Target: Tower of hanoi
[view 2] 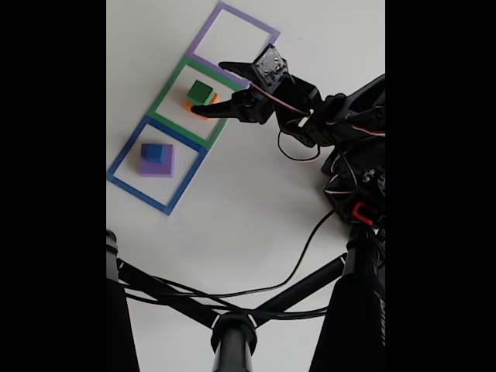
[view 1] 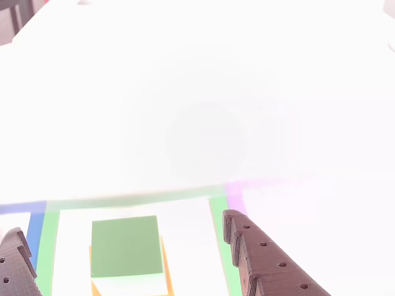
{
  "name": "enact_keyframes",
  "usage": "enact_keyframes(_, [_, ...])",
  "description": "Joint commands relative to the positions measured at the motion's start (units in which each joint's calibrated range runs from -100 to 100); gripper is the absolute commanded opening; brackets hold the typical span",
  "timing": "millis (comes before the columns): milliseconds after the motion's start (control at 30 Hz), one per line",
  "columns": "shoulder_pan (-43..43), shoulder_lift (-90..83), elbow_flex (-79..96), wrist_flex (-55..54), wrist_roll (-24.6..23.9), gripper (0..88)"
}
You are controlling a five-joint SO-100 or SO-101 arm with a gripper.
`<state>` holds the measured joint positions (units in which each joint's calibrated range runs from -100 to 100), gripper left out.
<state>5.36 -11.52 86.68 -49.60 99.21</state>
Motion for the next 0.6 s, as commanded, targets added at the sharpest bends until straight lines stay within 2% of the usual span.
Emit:
enact_keyframes(0, [-0.95, 4.06, -3.59, -4.73, 0.79, 38.0])
enact_keyframes(567, [-2.77, 18.27, -7.87, -14.45, 0.79, 36.9])
